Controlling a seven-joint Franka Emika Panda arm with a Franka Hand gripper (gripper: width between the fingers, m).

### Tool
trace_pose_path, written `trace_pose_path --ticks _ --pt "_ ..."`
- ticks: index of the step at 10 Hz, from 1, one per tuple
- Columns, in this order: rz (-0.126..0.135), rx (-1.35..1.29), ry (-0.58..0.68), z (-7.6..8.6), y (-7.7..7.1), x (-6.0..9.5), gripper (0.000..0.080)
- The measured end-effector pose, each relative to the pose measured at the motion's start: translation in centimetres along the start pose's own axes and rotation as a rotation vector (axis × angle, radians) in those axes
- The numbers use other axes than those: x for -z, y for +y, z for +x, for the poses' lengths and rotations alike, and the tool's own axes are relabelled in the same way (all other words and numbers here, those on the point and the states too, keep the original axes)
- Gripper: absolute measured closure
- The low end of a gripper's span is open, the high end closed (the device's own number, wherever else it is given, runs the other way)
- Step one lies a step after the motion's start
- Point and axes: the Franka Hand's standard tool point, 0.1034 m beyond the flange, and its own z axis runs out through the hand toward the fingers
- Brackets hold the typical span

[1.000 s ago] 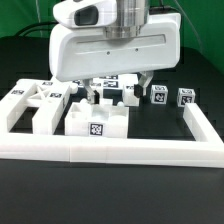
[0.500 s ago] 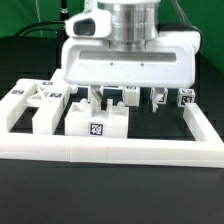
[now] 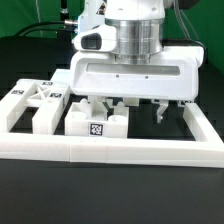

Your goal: Assemble chair

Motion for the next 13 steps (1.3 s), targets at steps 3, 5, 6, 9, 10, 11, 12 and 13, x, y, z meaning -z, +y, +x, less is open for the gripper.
trace_pose_path --ticks 3,5,6,9,10,11,12,13 --pt "0.0 0.067 0.002 0.19 0.17 0.06 0.0272" --pt "0.0 0.072 0.002 0.16 0.08 0.05 0.0418" --pt "0.0 0.073 0.002 0.15 0.07 0.05 0.0598" --pt "0.0 0.075 0.003 0.19 0.04 0.07 0.0768" --pt "0.0 0.076 0.003 0.19 0.04 0.07 0.0768" --pt "0.0 0.076 0.003 0.19 0.04 0.07 0.0768" --pt "0.0 0.076 0.003 0.19 0.04 0.07 0.0768" --pt "0.0 0.076 0.003 0.19 0.04 0.07 0.0768"
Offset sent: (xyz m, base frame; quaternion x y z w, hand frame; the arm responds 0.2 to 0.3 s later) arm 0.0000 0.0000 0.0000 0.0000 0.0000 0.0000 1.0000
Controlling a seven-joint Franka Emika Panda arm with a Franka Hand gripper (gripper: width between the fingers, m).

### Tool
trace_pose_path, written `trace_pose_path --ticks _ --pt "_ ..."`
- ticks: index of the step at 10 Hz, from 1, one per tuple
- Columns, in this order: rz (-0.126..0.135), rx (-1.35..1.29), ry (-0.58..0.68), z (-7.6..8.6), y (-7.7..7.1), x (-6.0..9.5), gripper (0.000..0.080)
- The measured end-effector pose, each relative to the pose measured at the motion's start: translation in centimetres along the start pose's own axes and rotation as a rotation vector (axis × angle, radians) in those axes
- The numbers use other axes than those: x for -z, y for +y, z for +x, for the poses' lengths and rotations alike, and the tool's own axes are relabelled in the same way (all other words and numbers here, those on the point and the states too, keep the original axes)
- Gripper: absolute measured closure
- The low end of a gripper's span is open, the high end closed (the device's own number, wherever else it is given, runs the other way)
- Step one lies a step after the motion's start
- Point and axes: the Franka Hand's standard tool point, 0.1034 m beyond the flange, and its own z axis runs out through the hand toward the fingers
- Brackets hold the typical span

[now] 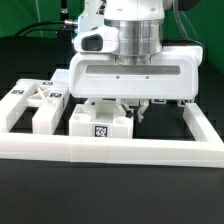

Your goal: Assemble chair

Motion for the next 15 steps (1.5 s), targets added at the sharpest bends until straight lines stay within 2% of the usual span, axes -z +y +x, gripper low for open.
trace_pose_path --ticks 1,4,7,13,15 --pt "0.001 0.004 -0.002 0.0 -0.2 0.1 0.0768" --pt "0.014 0.061 -0.006 -0.1 -4.1 0.0 0.0768" --pt "0.02 0.096 0.005 0.6 -6.4 -0.4 0.0768" --pt "0.026 0.132 0.014 0.8 -8.7 -0.5 0.0768" --pt "0.022 0.124 0.016 0.9 -8.9 -0.5 0.0768"
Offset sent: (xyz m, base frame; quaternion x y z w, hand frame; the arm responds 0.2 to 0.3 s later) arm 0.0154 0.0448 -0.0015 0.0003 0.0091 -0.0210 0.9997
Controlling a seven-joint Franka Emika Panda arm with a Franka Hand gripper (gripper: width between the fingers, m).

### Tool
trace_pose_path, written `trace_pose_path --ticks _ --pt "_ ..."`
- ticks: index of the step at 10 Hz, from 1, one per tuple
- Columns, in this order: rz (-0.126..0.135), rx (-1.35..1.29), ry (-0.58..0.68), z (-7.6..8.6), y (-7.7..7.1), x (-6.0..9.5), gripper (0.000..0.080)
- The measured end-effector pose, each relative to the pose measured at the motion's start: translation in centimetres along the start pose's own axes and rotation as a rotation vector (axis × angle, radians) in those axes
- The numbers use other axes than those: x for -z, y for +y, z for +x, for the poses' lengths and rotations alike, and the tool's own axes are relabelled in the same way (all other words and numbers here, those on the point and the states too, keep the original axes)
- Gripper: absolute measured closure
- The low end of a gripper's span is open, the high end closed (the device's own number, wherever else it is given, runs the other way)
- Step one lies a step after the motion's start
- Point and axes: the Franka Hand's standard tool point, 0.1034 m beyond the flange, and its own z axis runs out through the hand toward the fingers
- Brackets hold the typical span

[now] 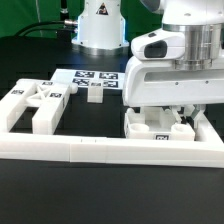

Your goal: Assemble chair

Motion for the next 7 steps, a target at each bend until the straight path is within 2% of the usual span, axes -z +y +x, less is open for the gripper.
trace_pose_path --ticks 3,4,5,6,7 --pt "0.0 -0.003 0.002 0.2 0.0 0.3 0.0767" --pt "-0.002 -0.006 0.001 0.4 0.2 0.9 0.0767" --pt "-0.003 -0.019 0.0 0.6 0.1 1.8 0.0583" --pt "-0.001 -0.015 0.011 1.1 -0.2 2.9 0.0449" --pt "0.003 -0.021 0.013 1.3 -0.1 3.8 0.0449"
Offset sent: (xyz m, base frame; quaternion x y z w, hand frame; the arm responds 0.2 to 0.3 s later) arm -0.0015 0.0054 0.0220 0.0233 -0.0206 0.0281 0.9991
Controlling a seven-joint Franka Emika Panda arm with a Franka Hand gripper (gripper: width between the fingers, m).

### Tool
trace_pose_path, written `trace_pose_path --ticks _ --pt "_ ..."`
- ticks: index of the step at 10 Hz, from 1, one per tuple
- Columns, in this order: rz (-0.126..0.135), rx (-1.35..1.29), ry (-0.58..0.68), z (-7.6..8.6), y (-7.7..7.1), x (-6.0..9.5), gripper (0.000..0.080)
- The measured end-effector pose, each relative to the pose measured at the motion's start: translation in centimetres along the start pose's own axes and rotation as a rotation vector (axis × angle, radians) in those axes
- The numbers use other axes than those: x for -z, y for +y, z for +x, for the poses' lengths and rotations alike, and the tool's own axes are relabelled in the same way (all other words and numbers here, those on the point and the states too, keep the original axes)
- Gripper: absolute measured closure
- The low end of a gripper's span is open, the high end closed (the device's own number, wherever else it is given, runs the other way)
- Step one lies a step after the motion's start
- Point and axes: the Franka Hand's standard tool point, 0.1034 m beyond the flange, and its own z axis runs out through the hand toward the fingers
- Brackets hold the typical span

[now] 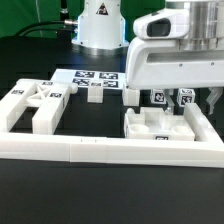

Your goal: Assemble chair

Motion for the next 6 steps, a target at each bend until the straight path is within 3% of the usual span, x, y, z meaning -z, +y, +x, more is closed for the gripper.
trace_pose_path --ticks 1,2,3,5,6 --pt "0.002 -0.004 0.004 0.2 0.5 1.2 0.0265" --pt "-0.003 -0.003 0.005 -0.1 1.6 2.4 0.0187" --pt "-0.012 -0.019 0.003 -1.0 3.1 3.0 0.0187" --pt "-0.035 -0.055 -0.006 -3.7 6.1 2.4 0.0152" --pt "-0.034 -0.048 -0.01 -3.7 5.8 2.4 0.0152"
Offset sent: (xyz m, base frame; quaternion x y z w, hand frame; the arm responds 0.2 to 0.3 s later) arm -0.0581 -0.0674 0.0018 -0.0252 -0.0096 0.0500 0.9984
